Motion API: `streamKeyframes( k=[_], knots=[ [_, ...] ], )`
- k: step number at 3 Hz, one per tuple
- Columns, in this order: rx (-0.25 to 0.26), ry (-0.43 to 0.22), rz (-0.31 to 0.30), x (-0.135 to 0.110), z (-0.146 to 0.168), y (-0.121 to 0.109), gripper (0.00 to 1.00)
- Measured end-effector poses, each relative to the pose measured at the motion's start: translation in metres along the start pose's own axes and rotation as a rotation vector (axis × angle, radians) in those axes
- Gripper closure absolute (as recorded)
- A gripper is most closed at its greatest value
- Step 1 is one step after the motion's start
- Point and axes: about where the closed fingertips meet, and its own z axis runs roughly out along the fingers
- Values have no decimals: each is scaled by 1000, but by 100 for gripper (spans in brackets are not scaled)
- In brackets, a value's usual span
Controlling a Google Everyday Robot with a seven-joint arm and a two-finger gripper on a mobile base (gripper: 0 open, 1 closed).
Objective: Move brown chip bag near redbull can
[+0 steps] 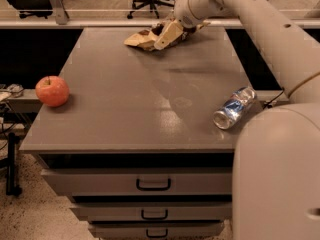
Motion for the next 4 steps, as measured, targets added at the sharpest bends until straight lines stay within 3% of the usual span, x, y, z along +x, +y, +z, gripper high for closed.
streamKeyframes(
  k=[1, 4],
  knots=[
    [-22, 63, -21, 13, 14, 1, 0],
    [-88, 125, -63, 12, 60, 6, 0]
  ],
)
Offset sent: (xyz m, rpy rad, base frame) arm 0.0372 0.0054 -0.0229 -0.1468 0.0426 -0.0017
